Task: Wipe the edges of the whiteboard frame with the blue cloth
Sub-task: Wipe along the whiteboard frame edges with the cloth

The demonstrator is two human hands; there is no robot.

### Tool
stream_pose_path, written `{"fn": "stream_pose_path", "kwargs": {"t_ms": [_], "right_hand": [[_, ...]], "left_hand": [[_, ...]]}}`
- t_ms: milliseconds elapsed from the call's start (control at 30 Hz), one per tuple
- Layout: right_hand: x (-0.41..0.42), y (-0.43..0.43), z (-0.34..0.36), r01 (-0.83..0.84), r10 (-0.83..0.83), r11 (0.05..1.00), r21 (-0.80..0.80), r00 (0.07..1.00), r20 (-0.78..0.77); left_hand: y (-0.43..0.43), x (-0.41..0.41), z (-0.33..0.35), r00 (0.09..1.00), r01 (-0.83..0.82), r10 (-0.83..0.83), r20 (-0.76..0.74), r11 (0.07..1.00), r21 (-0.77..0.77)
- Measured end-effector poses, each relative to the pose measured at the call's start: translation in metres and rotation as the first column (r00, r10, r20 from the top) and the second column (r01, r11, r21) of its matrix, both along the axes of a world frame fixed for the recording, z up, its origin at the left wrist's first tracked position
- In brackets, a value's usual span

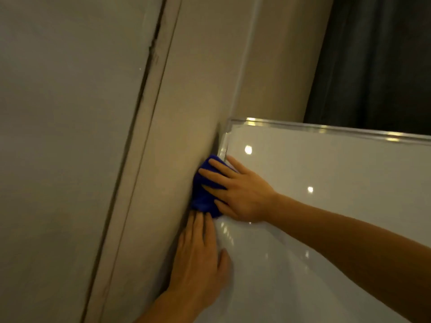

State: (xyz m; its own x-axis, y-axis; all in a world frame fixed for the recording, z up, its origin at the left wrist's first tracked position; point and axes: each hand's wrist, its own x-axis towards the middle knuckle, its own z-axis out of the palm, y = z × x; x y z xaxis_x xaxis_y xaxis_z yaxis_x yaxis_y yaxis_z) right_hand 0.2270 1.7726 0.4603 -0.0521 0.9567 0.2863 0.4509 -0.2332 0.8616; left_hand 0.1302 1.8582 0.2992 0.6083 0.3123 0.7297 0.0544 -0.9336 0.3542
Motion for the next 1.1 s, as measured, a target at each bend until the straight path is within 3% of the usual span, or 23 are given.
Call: {"fn": "stream_pose_path", "kwargs": {"t_ms": [133,200,300,367,500,667,833,967,1100], "right_hand": [[0.023,0.005,0.071,0.180,-0.151,0.913,0.366,0.983,-0.107],[0.031,0.012,0.055,0.123,-0.084,0.938,0.324,0.988,-0.132],[0.039,0.004,0.025,0.050,-0.035,0.990,0.134,0.994,-0.106],[0.057,-0.003,0.055,0.076,-0.062,0.974,0.214,0.996,-0.071],[0.084,-0.005,0.099,0.178,-0.102,0.878,0.445,0.977,-0.189],[0.098,0.010,0.058,0.097,-0.081,0.965,0.242,0.994,-0.075],[0.113,-0.004,0.111,0.163,-0.104,0.806,0.568,0.985,-0.136],[0.120,-0.010,0.096,0.111,-0.096,0.922,0.370,0.994,-0.058],[0.133,-0.059,0.140,0.211,-0.106,0.731,0.649,0.975,-0.197]], "left_hand": [[0.000,0.031,0.039,0.998,0.032,-0.033,0.060,0.999,0.015],[-0.001,0.047,0.058,0.998,0.024,-0.025,0.050,0.999,0.022],[0.000,0.062,0.069,1.000,-0.019,0.019,-0.005,0.998,0.057],[0.002,0.069,0.070,1.000,-0.004,0.005,-0.016,0.998,0.062],[0.010,0.083,0.078,1.000,0.025,-0.025,-0.006,1.000,-0.007],[0.014,0.109,0.094,1.000,0.007,-0.008,0.019,0.998,0.063],[0.007,0.129,0.116,0.997,0.032,-0.037,0.073,0.998,0.061],[-0.004,0.147,0.142,0.987,0.071,-0.073,0.140,0.997,0.020],[-0.009,0.162,0.168,0.989,0.037,-0.051,0.137,0.994,0.103]]}}
